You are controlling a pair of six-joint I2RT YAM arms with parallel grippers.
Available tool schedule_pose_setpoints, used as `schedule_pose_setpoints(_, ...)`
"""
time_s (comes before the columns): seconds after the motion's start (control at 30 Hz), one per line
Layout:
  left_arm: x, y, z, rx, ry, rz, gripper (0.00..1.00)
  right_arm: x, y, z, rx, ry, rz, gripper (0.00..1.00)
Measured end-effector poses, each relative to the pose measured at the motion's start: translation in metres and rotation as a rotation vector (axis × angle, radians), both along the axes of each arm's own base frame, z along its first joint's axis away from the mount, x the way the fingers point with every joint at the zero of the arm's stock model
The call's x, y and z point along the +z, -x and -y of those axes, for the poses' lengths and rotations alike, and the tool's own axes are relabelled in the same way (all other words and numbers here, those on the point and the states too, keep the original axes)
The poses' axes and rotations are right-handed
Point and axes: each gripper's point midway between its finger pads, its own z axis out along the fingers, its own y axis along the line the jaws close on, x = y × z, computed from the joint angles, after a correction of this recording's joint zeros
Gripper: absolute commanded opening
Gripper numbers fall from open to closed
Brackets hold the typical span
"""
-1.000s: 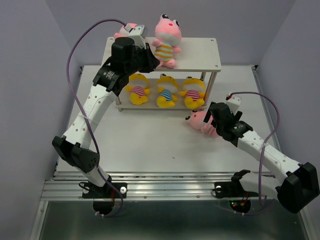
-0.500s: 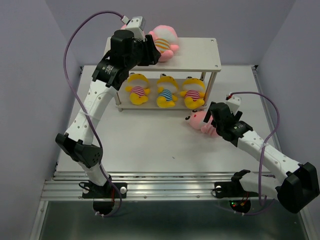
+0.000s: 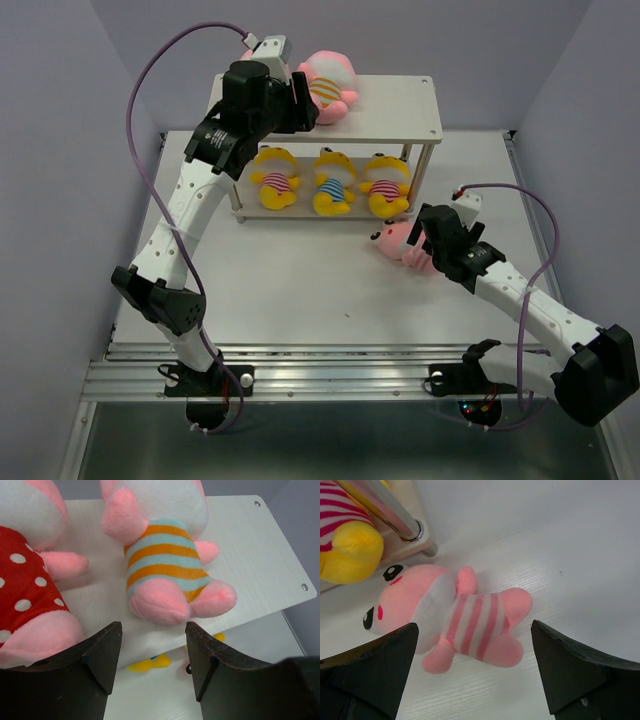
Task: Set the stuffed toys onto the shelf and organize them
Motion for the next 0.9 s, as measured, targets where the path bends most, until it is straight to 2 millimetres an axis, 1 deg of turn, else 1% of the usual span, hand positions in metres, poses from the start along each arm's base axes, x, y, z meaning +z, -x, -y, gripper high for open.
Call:
schedule_pose_setpoints(0.33,0.006,-0.001,0.003,-0.041,-0.038,0.053,0.69,0.000,0.000,0.000,0.001,0.002,0.000,1.00)
schedule_pose_setpoints(0.43,0.008,-0.002,0.003,-0.044,-0.045,0.070,0.68,0.000,0.000,0.000,0.002,0.002,0.000,1.00)
schedule_pose_setpoints(0.53,0.011,-0.004,0.003,-0.045,-0.049,0.087,0.63,0.000,0.000,0.000,0.002,0.002,0.000,1.00)
schedule_pose_setpoints(0.57,0.013,-0.005,0.003,-0.045,-0.050,0.096,0.59,0.000,0.000,0.000,0.002,0.002,0.000,1.00)
schedule_pose_setpoints(0.67,0.018,-0.006,0.003,-0.047,-0.050,0.119,0.52,0.000,0.000,0.000,0.002,0.002,0.000,1.00)
schedule_pose_setpoints(0.77,0.020,-0.007,0.004,-0.052,-0.051,0.132,0.43,0.001,-0.001,0.000,0.004,0.003,0.002,1.00)
schedule_pose_setpoints(0.83,0.021,-0.007,0.004,-0.056,-0.053,0.136,0.39,0.001,-0.001,0.000,0.006,0.005,0.002,1.00)
schedule_pose_setpoints(0.87,0.021,-0.007,0.005,-0.059,-0.054,0.137,0.34,0.001,-0.001,0.000,0.006,0.005,0.003,1.00)
schedule_pose_setpoints(0.9,0.021,-0.006,0.005,-0.065,-0.055,0.139,0.31,0.001,-0.001,0.000,0.006,0.005,0.003,1.00)
